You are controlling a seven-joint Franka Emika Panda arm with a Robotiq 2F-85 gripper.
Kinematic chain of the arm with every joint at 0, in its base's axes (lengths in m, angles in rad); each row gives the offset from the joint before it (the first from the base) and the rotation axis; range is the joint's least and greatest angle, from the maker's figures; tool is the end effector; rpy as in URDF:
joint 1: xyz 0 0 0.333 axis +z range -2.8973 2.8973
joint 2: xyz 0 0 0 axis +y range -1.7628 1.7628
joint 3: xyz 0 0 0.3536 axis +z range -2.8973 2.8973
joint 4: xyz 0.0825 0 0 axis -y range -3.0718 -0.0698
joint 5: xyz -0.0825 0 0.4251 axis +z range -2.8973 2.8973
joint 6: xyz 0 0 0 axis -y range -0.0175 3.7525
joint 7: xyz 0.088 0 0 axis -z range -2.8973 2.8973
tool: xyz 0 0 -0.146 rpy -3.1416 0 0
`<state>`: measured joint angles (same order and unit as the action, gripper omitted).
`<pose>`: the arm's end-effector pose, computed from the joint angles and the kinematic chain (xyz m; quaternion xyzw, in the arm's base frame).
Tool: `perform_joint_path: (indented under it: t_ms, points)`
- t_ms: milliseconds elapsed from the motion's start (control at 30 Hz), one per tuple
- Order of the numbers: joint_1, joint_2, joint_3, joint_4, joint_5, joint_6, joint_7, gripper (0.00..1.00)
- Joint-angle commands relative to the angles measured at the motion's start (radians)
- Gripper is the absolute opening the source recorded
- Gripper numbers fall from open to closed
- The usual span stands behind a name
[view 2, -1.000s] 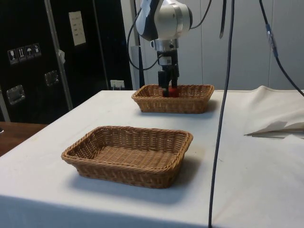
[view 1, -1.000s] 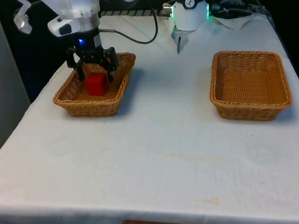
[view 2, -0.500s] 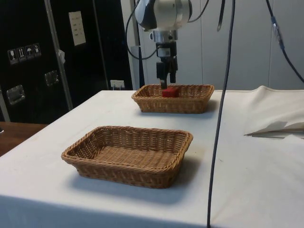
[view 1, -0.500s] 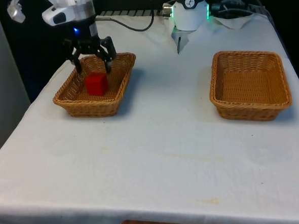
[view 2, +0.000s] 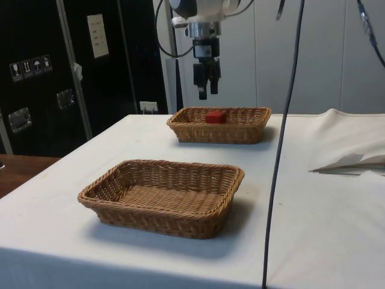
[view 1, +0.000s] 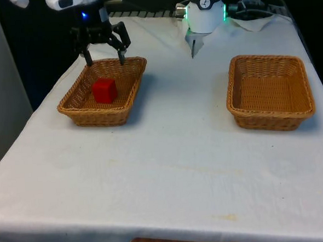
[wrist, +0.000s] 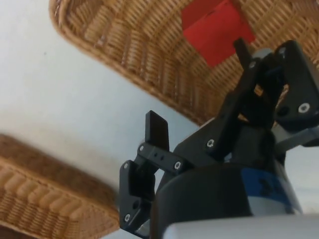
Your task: Pick up the red cube and place it into the right basket.
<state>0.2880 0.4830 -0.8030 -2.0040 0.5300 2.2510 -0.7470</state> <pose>0.5714 -0.2801 0.2423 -0.9988 0.0355 -0.0006 0.0344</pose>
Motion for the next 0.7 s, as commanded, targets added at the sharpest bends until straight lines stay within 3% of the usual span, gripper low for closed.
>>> perform_joint_path:
  t_ms: [0,167,200,233,267,500,533,567,667]
  points:
    - [0.018,-0.019,-0.011,-0.007,-0.028,-0.010,0.023,1.00]
    - [0.037,-0.068,-0.007,-0.008,-0.085,-0.044,0.071,1.00]
    - [0.023,-0.062,0.002,-0.003,-0.070,-0.043,0.057,1.00]
    - [0.039,-0.076,-0.005,-0.008,-0.095,-0.050,0.079,1.00]
    - [0.047,-0.090,-0.002,-0.007,-0.115,-0.062,0.098,1.00]
    - [0.064,-0.140,0.016,-0.002,-0.184,-0.105,0.162,1.00]
    - [0.053,-0.137,0.023,-0.002,-0.171,-0.099,0.149,1.00]
    - [0.066,-0.146,0.019,-0.001,-0.192,-0.111,0.171,1.00]
    - [0.072,-0.170,0.033,0.004,-0.223,-0.136,0.202,1.00]
